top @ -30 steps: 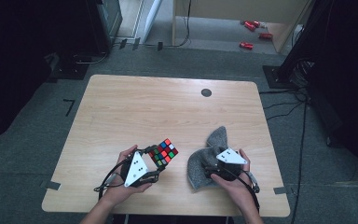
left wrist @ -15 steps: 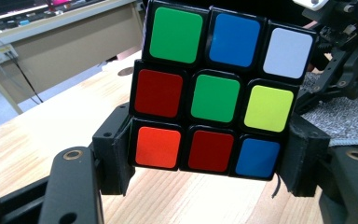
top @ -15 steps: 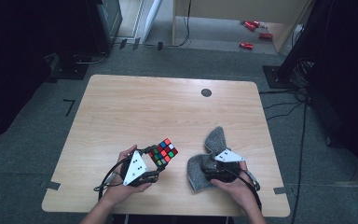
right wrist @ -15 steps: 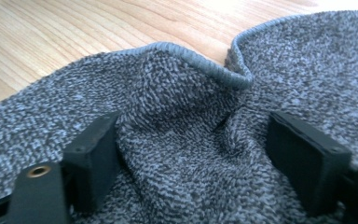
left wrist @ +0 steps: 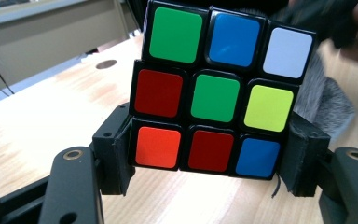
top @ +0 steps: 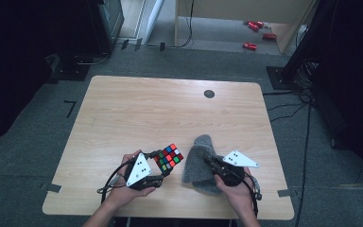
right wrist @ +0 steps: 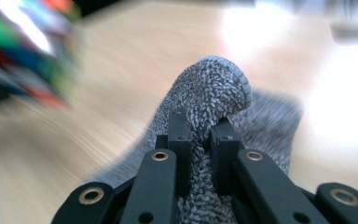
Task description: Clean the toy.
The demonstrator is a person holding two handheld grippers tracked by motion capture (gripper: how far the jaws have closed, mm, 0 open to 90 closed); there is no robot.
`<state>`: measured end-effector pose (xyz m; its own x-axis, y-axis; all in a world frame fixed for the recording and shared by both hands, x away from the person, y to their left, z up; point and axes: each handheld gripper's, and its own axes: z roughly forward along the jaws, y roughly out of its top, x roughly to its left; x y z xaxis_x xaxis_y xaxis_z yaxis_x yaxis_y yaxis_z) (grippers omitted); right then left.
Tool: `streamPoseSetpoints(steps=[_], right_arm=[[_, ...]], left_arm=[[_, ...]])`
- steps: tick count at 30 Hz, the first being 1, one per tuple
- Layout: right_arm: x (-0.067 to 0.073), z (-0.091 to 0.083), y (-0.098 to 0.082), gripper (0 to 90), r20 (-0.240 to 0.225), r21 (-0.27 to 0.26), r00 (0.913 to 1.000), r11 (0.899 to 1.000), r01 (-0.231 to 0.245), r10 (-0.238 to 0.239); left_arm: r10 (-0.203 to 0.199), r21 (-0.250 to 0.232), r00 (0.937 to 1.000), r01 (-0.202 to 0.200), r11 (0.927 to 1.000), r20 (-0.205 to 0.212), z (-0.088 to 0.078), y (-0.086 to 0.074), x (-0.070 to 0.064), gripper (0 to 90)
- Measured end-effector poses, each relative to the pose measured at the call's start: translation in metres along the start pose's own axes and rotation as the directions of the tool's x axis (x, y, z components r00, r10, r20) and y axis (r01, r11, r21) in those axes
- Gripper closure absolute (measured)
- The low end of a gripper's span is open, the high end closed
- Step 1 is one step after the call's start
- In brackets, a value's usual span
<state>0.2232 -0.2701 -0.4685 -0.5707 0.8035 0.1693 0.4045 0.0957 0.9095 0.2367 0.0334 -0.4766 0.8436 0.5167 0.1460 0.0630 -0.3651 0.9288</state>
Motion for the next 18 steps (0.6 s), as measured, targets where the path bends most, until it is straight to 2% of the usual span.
streamPoseSetpoints(steps=[3,5,8,10,13,14,15,17,18], right_arm=[[0.025,-0.011,0.016,83.1,-0.057,-0.109,0.9965,0.993,0.055,-0.061],[0.043,-0.018,0.024,83.2,-0.097,-0.176,0.9895,0.980,0.089,-0.107],[0.061,-0.022,0.030,83.2,-0.151,-0.229,0.9766,0.966,0.116,-0.153],[0.072,-0.020,0.031,82.9,-0.206,-0.235,0.9618,0.963,0.130,-0.180],[0.078,-0.012,0.024,82.5,-0.235,-0.212,0.9529,0.967,0.143,-0.192],[0.078,-0.010,0.021,82.4,-0.236,-0.212,0.9527,0.967,0.142,-0.191],[0.077,-0.008,0.019,82.2,-0.238,-0.214,0.9538,0.968,0.133,-0.184],[0.069,-0.007,0.016,82.2,-0.258,-0.231,0.9568,0.970,0.074,-0.135],[0.065,-0.007,0.016,82.3,-0.245,-0.229,0.9631,0.972,0.055,-0.112]], left_arm=[[0.004,0.015,0.9997,-0.005,0.9999,0.023,0.003,0.001,-0.004,33.1],[0.008,0.022,0.9993,-0.009,0.9997,0.037,0.005,0.002,-0.008,33.1],[0.021,0.033,0.9980,-0.023,0.9992,0.060,0.008,0.003,-0.015,33.1],[0.024,0.030,0.9971,-0.026,0.9992,0.073,0.009,0.005,-0.018,33.1],[0.020,0.009,0.9955,-0.021,0.9997,0.093,0.007,0.008,-0.020,33.1],[0.014,0.000,0.9953,-0.014,0.9999,0.096,0.006,0.009,-0.020,33.1],[0.017,-0.003,0.9953,-0.016,0.9999,0.095,0.005,0.009,-0.019,33.1],[0.008,-0.012,0.9952,-0.007,0.9999,0.098,0.003,0.009,-0.016,33.1],[0.000,-0.017,0.9949,0.001,0.9999,0.101,0.002,0.008,-0.015,33.1]])
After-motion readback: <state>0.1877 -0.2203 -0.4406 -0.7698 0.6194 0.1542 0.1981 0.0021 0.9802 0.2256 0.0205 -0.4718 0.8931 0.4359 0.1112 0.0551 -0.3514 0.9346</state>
